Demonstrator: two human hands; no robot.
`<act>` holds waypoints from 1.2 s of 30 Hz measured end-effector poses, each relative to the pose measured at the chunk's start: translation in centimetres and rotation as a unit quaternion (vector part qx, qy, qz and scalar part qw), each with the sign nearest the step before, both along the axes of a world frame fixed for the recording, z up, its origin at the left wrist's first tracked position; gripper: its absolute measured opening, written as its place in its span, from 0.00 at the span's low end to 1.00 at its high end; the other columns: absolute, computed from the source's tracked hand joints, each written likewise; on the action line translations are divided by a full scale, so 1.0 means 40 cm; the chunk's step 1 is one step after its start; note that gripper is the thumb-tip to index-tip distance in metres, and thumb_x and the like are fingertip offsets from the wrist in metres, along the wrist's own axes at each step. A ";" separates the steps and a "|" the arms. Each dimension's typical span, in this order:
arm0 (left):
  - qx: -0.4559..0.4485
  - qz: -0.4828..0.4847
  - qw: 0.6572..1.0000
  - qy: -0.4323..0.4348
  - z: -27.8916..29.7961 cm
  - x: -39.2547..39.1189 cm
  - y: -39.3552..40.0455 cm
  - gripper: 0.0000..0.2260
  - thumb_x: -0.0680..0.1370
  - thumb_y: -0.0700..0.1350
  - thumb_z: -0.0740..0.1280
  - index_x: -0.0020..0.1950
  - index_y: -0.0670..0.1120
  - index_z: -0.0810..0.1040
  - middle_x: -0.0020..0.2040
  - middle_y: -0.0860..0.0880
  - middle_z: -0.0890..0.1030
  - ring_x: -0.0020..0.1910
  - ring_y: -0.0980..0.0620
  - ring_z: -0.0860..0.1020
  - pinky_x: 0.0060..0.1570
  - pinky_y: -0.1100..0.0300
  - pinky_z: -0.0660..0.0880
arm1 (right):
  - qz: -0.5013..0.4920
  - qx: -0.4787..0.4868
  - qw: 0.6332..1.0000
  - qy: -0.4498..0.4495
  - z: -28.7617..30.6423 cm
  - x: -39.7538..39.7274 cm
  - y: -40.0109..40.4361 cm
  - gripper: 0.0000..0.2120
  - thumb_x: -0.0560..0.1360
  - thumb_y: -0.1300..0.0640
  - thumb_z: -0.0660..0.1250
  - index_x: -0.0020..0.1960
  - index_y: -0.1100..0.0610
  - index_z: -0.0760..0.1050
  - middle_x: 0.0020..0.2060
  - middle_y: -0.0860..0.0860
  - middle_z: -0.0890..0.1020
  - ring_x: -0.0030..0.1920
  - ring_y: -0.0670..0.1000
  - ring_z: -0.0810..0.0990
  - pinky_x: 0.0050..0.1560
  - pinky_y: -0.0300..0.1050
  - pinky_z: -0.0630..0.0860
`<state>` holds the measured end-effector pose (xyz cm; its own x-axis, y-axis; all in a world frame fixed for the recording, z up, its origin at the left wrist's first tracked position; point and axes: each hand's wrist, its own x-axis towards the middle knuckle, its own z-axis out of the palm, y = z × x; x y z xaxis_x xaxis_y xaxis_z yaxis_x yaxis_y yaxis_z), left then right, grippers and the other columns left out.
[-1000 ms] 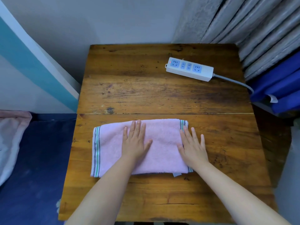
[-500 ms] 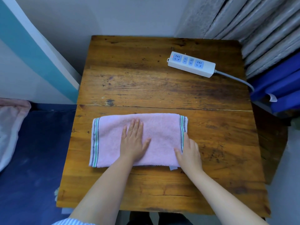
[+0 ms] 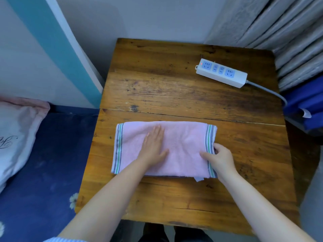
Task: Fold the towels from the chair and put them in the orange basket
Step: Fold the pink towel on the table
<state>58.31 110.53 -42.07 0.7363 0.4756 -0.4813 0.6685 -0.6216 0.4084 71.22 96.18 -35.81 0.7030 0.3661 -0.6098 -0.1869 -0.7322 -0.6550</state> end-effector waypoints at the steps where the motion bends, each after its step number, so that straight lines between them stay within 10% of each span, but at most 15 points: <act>1: -0.010 0.030 0.999 -0.042 0.007 -0.024 0.016 0.35 0.76 0.55 0.53 0.76 0.40 0.43 0.77 0.44 0.42 0.76 0.50 0.40 0.72 0.62 0.39 | 0.021 0.029 0.999 -0.008 0.028 -0.001 0.012 0.04 0.71 0.67 0.66 0.42 0.60 0.75 0.37 0.52 0.78 0.40 0.52 0.76 0.41 0.45 0.73; 9: 0.016 0.398 0.901 -0.168 0.068 -0.314 0.117 0.26 0.78 0.35 0.59 0.75 0.39 0.56 0.74 0.41 0.61 0.73 0.45 0.61 0.71 0.53 0.59 | 0.181 0.150 0.971 -0.036 0.116 -0.170 0.218 0.15 0.71 0.70 0.65 0.56 0.60 0.76 0.46 0.50 0.79 0.47 0.48 0.75 0.40 0.31 0.70; 16: -0.028 0.515 0.835 -0.190 0.054 -0.471 0.089 0.27 0.79 0.36 0.58 0.76 0.43 0.52 0.72 0.43 0.63 0.69 0.47 0.66 0.65 0.54 0.65 | 0.481 -0.004 0.871 -0.102 -0.025 -0.363 0.318 0.15 0.78 0.58 0.58 0.60 0.66 0.72 0.57 0.61 0.77 0.59 0.59 0.74 0.51 0.46 0.65; 20: -0.044 0.488 0.854 -0.174 0.040 -0.476 0.069 0.25 0.80 0.39 0.58 0.75 0.43 0.54 0.72 0.43 0.64 0.69 0.47 0.66 0.66 0.54 0.65 | 0.513 0.024 0.847 -0.139 -0.024 -0.336 0.261 0.15 0.78 0.65 0.56 0.63 0.66 0.71 0.64 0.59 0.75 0.66 0.56 0.71 0.63 0.41 0.64; 24: -0.007 0.345 0.922 -0.178 0.069 -0.407 0.060 0.25 0.76 0.49 0.56 0.69 0.36 0.67 0.68 0.39 0.71 0.68 0.41 0.69 0.67 0.53 0.64 | 0.469 0.077 0.841 -0.260 -0.020 -0.263 0.203 0.16 0.72 0.64 0.55 0.48 0.69 0.79 0.48 0.63 0.83 0.50 0.60 0.82 0.48 0.48 0.79; 29: 0.071 0.120 0.989 -0.047 0.054 -0.299 0.052 0.25 0.71 0.54 0.53 0.57 0.42 0.81 0.58 0.44 0.81 0.58 0.45 0.80 0.53 0.51 0.78 | 0.561 -0.030 0.736 -0.378 -0.059 -0.189 0.292 0.25 0.70 0.54 0.50 0.58 0.66 0.76 0.59 0.64 0.78 0.59 0.67 0.77 0.55 0.65 0.73; 33: 0.048 0.106 0.990 0.082 0.002 -0.290 0.004 0.30 0.79 0.60 0.41 0.77 0.45 0.44 0.75 0.52 0.38 0.77 0.50 0.45 0.75 0.51 0.43 | 0.598 -0.138 0.725 -0.311 -0.108 -0.171 0.332 0.46 0.61 0.38 0.27 0.76 0.53 0.45 0.77 0.51 0.45 0.77 0.54 0.42 0.74 0.56 0.41; 36: 0.037 0.111 0.987 0.107 -0.008 -0.307 -0.005 0.29 0.81 0.57 0.46 0.75 0.47 0.34 0.76 0.52 0.33 0.76 0.51 0.36 0.74 0.53 0.37 | 0.609 -0.183 0.721 -0.275 -0.137 -0.172 0.351 0.36 0.72 0.36 0.33 0.76 0.52 0.39 0.76 0.49 0.40 0.76 0.51 0.38 0.73 0.56 0.36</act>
<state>46.04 110.32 -42.41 0.4953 0.6531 -0.5729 0.8575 -0.4734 0.2017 64.34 110.23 -41.28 0.1681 0.8016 -0.5737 0.9553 -0.2761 -0.1058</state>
